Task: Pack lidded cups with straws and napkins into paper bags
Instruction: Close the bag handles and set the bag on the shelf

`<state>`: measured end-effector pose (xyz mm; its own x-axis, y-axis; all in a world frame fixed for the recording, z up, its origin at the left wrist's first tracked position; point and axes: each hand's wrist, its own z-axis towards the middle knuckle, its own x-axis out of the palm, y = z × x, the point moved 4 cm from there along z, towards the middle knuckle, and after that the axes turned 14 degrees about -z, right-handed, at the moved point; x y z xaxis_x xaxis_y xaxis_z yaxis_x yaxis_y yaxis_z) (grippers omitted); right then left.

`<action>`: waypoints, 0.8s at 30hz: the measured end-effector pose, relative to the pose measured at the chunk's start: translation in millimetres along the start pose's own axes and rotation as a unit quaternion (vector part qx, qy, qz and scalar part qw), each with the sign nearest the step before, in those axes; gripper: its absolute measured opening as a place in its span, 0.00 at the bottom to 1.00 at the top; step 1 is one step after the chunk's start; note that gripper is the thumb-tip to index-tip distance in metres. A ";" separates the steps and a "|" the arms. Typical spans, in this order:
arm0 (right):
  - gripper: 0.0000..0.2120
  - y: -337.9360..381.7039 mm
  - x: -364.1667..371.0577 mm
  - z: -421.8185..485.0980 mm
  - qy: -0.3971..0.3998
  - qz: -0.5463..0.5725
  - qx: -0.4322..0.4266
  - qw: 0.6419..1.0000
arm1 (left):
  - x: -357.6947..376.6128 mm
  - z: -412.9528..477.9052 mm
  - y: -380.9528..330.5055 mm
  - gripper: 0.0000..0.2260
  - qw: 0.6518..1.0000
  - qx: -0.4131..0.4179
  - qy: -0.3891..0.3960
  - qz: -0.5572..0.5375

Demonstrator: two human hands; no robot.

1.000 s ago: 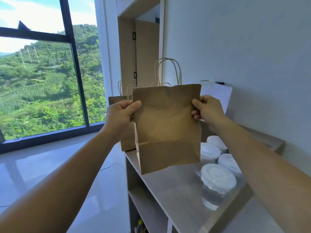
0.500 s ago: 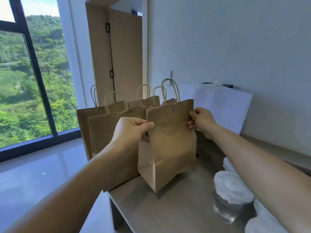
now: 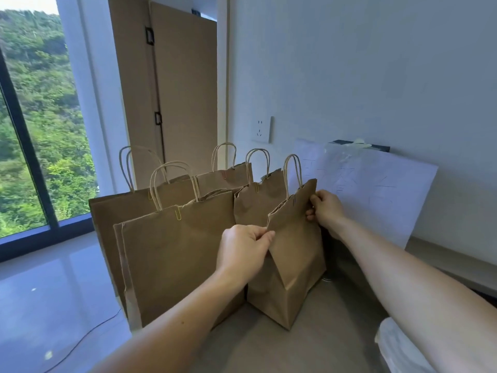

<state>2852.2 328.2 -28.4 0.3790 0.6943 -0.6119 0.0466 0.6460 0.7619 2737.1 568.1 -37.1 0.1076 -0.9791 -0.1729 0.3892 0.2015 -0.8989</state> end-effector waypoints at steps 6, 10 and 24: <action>0.12 -11.6 -2.9 5.6 -0.011 0.016 0.018 1.000 | 10.2 5.4 0.9 0.07 1.000 0.008 0.013 0.002; 0.11 -11.5 0.4 6.4 -0.027 0.038 0.032 0.998 | 9.3 9.0 4.3 0.07 1.000 0.005 0.016 0.004; 0.35 -8.7 -10.1 -51.3 0.009 -0.048 0.019 0.999 | 11.6 4.1 -14.2 0.31 0.962 0.196 -0.015 0.188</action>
<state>2800.6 331.8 -39.8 0.3545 0.6355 -0.6859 0.1180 0.6973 0.7070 2736.5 554.0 -24.7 0.3331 -0.8347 -0.4385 0.6323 0.5427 -0.5528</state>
